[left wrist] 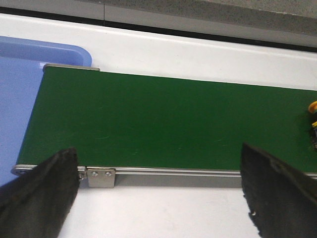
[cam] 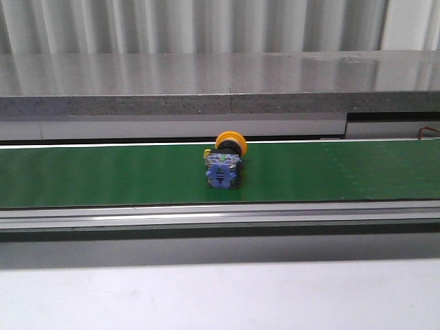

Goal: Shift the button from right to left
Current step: 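Lower the left gripper onto the button on the belt and close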

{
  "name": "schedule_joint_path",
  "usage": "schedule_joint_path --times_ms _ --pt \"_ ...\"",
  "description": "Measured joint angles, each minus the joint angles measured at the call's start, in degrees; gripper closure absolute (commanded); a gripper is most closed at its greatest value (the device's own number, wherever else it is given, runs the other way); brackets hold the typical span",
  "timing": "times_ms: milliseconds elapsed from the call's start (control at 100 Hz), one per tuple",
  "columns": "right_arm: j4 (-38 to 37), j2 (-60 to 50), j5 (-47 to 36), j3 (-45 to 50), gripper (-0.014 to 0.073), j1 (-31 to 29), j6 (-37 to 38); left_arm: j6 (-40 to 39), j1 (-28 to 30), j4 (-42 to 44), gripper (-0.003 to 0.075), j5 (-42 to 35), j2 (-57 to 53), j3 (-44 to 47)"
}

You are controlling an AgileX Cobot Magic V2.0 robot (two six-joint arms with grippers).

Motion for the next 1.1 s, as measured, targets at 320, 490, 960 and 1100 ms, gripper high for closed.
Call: schedule_joint_path --times_ms 320,490,960,1100 --pt "0.0 0.0 0.0 0.0 0.0661 0.0 0.0 3.55 -0.45 -5.78 0.0082 0.75 10.19 -4.42" --pt "0.0 0.0 0.0 0.0 0.0661 0.0 0.0 3.98 -4.96 -6.55 0.0082 0.49 18.21 -8.26" --pt "0.0 0.0 0.0 0.0 0.0661 0.0 0.0 2.82 -23.18 -6.33 0.0082 -6.22 39.74 -17.02" --pt "0.0 0.0 0.0 0.0 0.0661 0.0 0.0 -1.77 -27.5 -1.1 0.0082 -6.29 45.25 -20.15"
